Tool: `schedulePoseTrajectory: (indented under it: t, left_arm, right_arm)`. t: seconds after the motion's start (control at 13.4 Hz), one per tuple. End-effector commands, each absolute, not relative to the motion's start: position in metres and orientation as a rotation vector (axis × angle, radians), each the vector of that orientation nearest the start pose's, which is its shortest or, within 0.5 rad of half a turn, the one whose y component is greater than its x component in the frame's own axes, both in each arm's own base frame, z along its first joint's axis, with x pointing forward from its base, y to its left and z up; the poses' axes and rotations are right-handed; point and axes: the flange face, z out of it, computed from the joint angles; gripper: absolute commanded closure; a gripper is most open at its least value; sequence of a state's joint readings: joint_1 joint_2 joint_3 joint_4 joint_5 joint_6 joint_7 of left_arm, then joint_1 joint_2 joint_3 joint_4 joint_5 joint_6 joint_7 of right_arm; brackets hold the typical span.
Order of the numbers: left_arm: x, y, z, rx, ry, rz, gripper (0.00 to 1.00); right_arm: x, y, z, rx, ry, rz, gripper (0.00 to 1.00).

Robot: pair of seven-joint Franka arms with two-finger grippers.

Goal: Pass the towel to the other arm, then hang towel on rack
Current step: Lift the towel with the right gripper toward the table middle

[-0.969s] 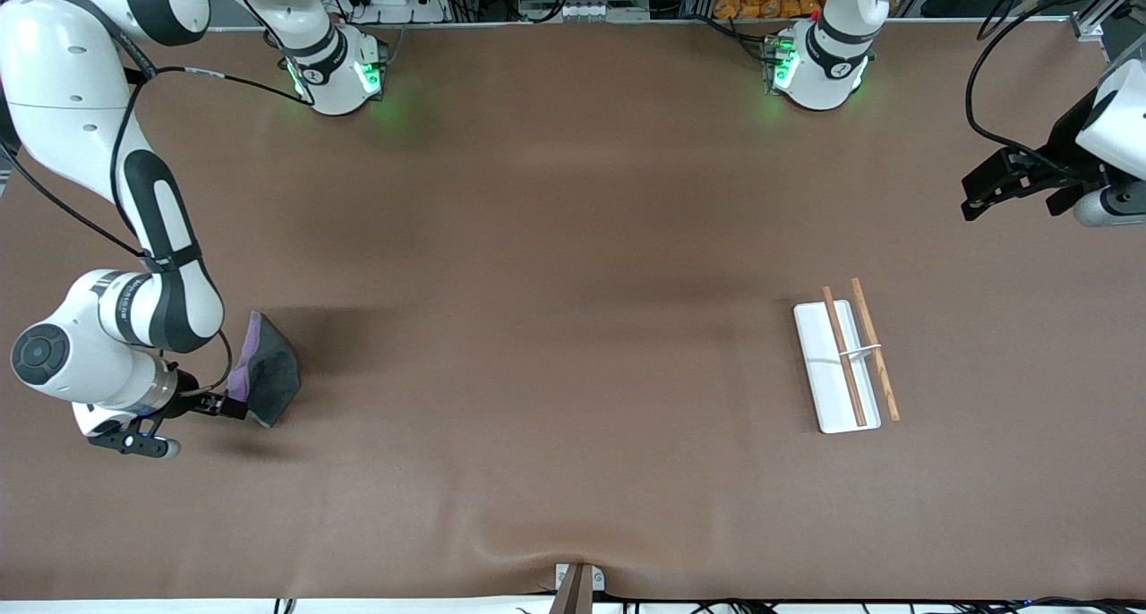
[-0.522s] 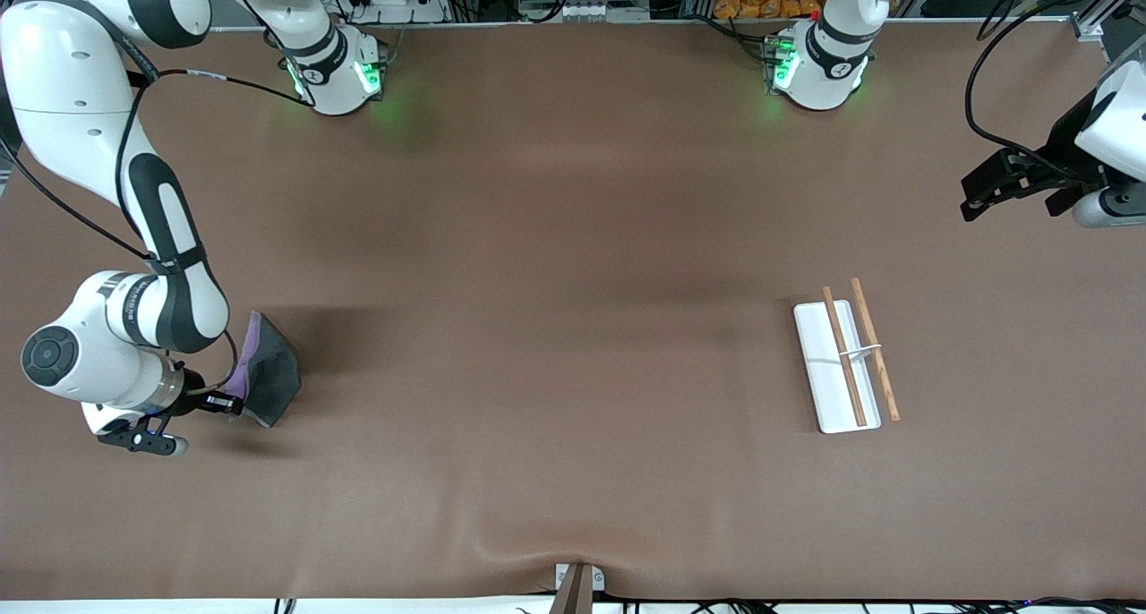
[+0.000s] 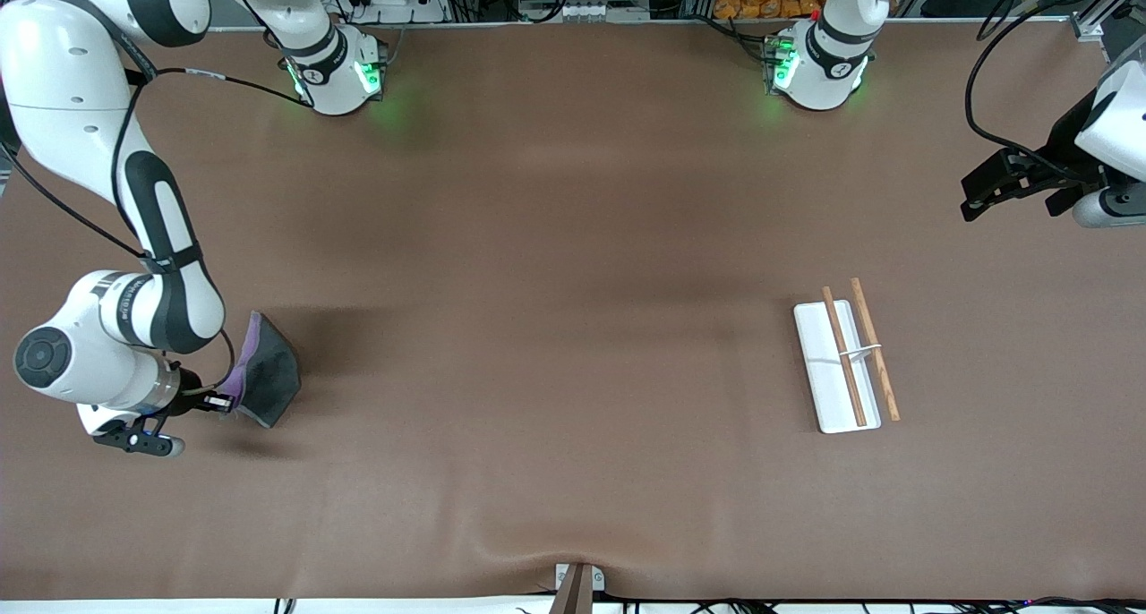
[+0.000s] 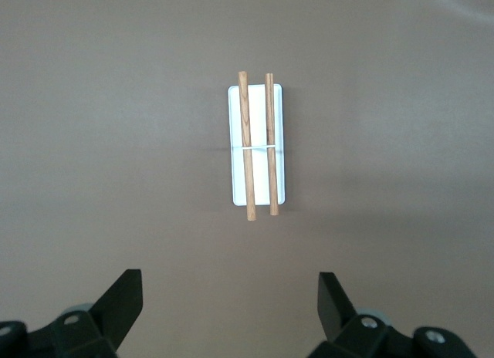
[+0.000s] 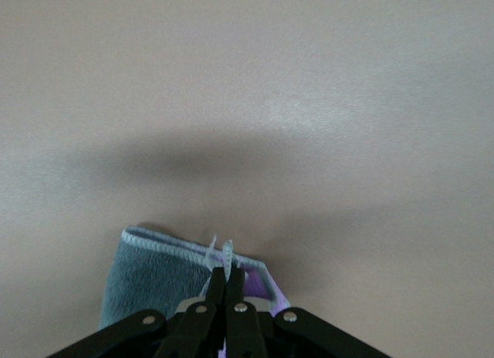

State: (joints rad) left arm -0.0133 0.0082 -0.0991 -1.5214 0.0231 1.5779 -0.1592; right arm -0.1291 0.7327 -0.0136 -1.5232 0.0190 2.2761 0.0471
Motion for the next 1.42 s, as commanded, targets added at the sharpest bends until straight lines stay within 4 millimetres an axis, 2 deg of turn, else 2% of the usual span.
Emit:
schedulePoseTrajectory:
  t: [0.0,0.07,0.22,0.37,0.45,0.6,0.75,0.82,0.97,1.12,1.27,1.34]
  left_arm:
    - [0.552,-0.058,0.653,-3.145,-0.058,-0.101,0.0]
    - [0.551,-0.057,0.655,-3.145,-0.06,-0.103,0.0]
    - [0.551,-0.056,0.656,-3.145,-0.063,-0.106,0.0]
    - [0.551,-0.054,0.655,-3.145,-0.068,-0.103,0.0]
    - [0.552,-0.053,0.654,-3.145,-0.07,-0.101,0.0]
    - [0.552,-0.053,0.654,-3.145,-0.07,-0.103,0.0]
    - [0.552,-0.053,0.654,-3.145,-0.07,-0.103,0.0]
    - [0.552,-0.053,0.653,-3.143,-0.07,-0.101,0.0]
    - [0.552,-0.053,0.652,-3.145,-0.07,-0.094,0.0]
    - [0.551,-0.053,0.651,-3.144,-0.07,-0.087,0.0]
    - [0.551,-0.053,0.65,-3.144,-0.072,-0.077,0.0]
    - [0.552,-0.054,0.649,-3.144,-0.07,-0.075,0.0]
  right_arm:
    - [0.701,-0.103,0.299,-3.111,0.323,-0.075,1.0]
    - [0.698,-0.103,0.324,-3.116,0.314,-0.083,1.0]
    - [0.691,-0.088,0.388,-3.123,0.259,-0.128,1.0]
    - [0.683,-0.055,0.441,-3.127,0.184,-0.166,1.0]
    - [0.681,-0.037,0.459,-3.126,0.143,-0.199,1.0]
    - [0.681,0.016,0.482,-3.132,0.016,-0.258,1.0]
    - [0.677,0.081,0.495,-3.206,-0.18,-0.284,1.0]
    - [0.673,0.114,0.503,-3.233,-0.222,-0.304,1.0]
    - [0.663,0.164,0.514,-3.227,-0.122,-0.32,1.0]
    - [0.646,0.221,0.515,-3.202,-0.163,-0.319,1.0]
    - [0.623,0.279,0.517,-3.176,-0.313,-0.336,1.0]
    - [0.609,0.314,0.526,-3.152,-0.388,-0.368,1.0]
